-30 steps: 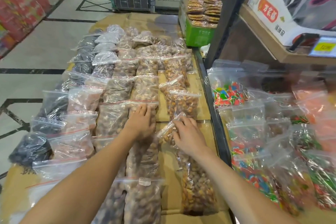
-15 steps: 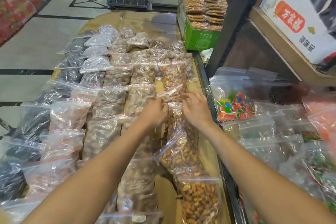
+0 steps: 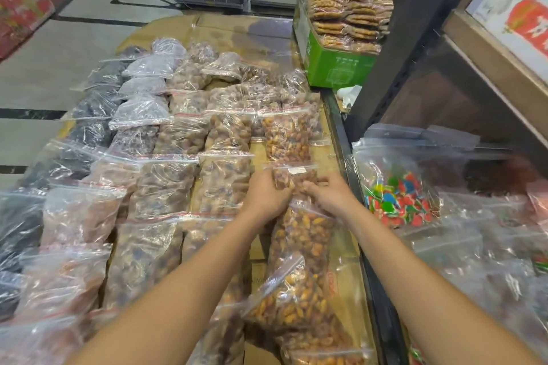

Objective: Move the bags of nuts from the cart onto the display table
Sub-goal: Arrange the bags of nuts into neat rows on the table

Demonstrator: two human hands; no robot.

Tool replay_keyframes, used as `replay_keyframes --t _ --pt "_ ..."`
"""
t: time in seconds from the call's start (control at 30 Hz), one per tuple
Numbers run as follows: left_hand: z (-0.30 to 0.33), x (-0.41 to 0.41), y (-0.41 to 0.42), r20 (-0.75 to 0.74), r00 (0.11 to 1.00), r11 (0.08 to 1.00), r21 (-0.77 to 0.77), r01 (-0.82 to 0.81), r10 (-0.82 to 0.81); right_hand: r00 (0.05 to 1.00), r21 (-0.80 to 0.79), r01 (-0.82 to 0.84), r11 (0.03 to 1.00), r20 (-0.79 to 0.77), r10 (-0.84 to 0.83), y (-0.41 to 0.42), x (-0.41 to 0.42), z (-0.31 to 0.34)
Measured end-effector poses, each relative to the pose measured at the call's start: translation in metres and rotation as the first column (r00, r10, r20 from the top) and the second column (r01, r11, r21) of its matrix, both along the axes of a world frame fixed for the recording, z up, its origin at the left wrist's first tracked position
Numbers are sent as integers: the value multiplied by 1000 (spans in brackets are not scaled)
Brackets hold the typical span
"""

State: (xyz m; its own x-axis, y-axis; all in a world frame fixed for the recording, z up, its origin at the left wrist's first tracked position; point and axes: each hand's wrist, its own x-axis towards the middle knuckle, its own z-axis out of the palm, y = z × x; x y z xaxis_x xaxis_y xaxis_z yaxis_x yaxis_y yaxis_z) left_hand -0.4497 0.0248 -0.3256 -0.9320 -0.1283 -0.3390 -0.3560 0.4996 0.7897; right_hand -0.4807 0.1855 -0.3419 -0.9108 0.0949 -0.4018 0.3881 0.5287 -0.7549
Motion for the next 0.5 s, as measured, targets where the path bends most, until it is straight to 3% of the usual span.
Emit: replay_keyframes --t 0.1,0.23,0.3,0.4,0.5 --pt "-6 -1 -3 5 999 999 37 40 -40 1000 20 21 1000 3 -21 2 2 1" --pt "-4 -14 -5 125 991 998 -30 54 -50 983 244 -76 967 -146 114 -12 -23 14" --pt "-4 -25 -6 137 989 997 -48 65 -58 991 174 -54 983 -111 75 -19 -35 18" --pt "-2 -39 -7 139 990 997 82 10 -22 1000 18 0 1000 -5 0 -28 -43 19" --pt "-10 -47 -7 62 996 989 133 -71 63 1000 -41 6 999 -13 -7 -39 -43 14"
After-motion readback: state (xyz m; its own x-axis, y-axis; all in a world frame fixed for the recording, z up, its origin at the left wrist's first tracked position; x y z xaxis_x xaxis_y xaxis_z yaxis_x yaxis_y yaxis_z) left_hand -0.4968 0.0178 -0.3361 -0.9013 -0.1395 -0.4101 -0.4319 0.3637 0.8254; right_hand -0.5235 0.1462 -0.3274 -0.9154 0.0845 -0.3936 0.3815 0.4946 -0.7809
